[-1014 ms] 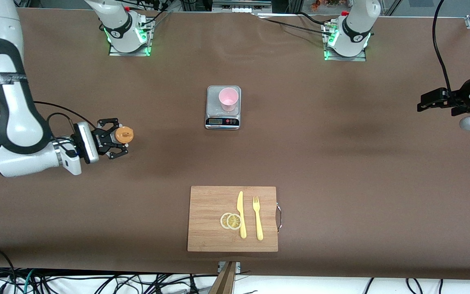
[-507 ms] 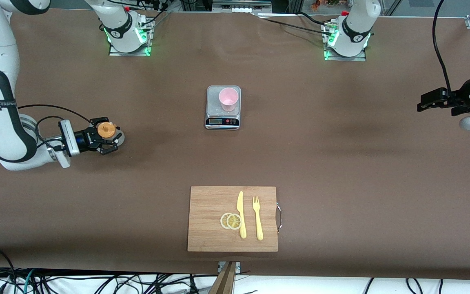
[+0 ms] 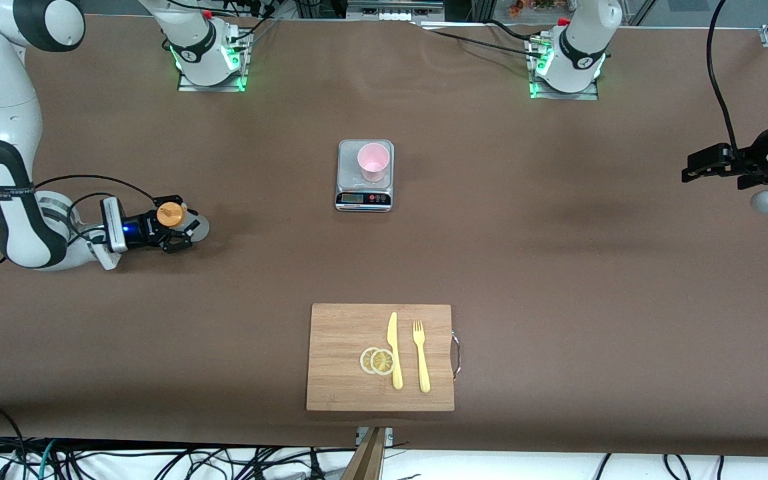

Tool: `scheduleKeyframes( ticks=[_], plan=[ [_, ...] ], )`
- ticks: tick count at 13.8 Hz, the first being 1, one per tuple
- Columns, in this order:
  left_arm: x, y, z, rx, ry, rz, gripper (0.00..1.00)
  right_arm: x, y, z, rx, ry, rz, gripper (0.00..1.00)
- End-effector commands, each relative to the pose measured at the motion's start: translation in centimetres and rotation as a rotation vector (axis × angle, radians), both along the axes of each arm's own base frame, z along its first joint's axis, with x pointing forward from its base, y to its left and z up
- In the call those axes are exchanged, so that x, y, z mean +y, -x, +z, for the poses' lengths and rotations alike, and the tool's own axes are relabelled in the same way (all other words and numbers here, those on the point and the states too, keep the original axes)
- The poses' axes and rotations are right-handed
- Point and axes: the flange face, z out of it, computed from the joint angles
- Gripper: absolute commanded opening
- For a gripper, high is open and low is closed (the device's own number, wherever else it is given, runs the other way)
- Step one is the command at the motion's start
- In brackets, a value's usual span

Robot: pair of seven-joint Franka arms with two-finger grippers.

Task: Add sauce to pink cup with both arms
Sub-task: 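Set the bottle down and open the right gripper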

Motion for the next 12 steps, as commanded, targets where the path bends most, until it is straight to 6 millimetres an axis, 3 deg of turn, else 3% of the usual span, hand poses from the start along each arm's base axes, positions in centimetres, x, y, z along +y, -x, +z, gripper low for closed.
scheduleKeyframes(
  ticks=[1, 7, 12],
  plan=[
    [0.2, -0.4, 0.5, -0.006, -0.001, -0.016, 1.0, -0.1, -0.2, 0.8, 0.003, -0.028, 0.002, 0.98],
    [0.1, -0.4, 0.5, -0.006, -0.001, -0.017, 1.0, -2.0, 0.1, 0.8, 0.01, 0.005, -0.003, 1.0],
    [0.0, -0.4, 0.5, -0.006, 0.0, -0.019, 1.0, -7.8, 1.8, 0.9, 0.043, 0.116, 0.013, 1.0]
  ],
)
